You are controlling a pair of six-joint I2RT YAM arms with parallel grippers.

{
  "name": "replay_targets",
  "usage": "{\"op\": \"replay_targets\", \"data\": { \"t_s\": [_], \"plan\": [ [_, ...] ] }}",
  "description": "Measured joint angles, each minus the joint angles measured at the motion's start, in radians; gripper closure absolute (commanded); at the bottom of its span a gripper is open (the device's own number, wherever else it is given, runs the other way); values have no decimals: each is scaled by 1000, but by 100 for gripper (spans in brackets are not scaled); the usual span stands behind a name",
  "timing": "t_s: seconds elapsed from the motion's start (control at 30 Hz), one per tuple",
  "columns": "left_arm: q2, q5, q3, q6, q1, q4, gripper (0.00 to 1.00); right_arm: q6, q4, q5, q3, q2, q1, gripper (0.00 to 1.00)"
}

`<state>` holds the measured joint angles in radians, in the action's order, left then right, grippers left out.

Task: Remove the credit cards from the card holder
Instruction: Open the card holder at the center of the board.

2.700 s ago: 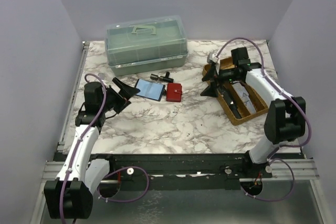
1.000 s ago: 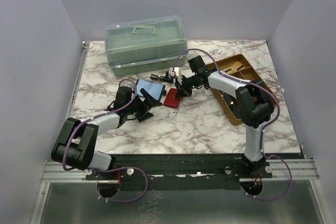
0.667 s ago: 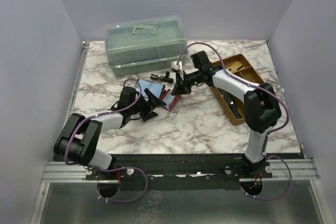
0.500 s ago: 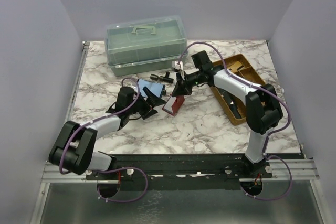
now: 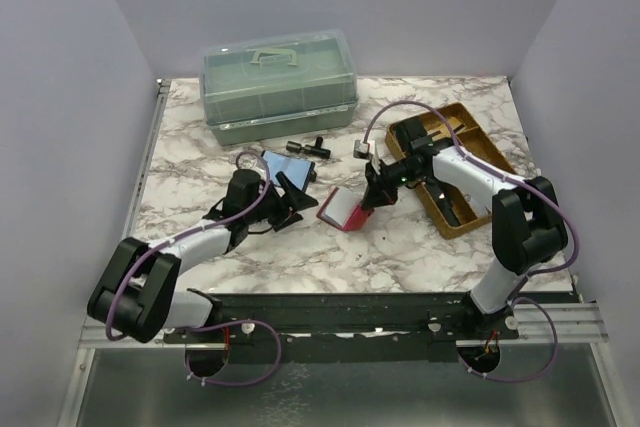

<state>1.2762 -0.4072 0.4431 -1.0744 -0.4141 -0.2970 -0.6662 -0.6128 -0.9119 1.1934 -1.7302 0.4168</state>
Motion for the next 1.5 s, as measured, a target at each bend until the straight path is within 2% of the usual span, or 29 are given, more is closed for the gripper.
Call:
{"op": "replay_targets", "data": {
  "t_s": [0.2, 0.33, 0.43, 0.57, 0.77, 0.93, 1.0, 1.17, 1.33, 1.4, 1.5],
  "plan": [
    [143, 2, 124, 55, -27, 40, 38, -78, -78, 142, -100, 46, 1, 76],
    [224, 4, 220, 95, -58, 68, 41, -63, -94, 294, -157, 45, -1, 65],
    [261, 7, 272, 125, -94, 93, 47, -34, -99, 343, -164, 48, -16, 54],
    [306, 7, 327, 153, -141, 116, 52, -1, -101, 320, -163, 95, -56, 52],
    [399, 7, 400, 183, -213, 127, 56, 22, -121, 177, -122, 167, -144, 52],
    [467, 6, 457, 206, -259, 153, 60, 66, -122, 70, -102, 164, -158, 52],
    [494, 6, 484, 214, -277, 164, 64, 101, -119, 40, -102, 156, -160, 53],
    [588, -8, 547, 233, -324, 177, 68, 198, -107, 4, -100, 93, -182, 59],
    [580, 8, 546, 250, -342, 213, 68, 282, -87, 2, -100, 38, -194, 65],
    [561, 23, 546, 259, -342, 230, 68, 310, -79, 2, -100, 24, -194, 64],
    [517, 58, 541, 273, -341, 240, 66, 329, -76, 2, -100, 3, -194, 57]
  ]
}}
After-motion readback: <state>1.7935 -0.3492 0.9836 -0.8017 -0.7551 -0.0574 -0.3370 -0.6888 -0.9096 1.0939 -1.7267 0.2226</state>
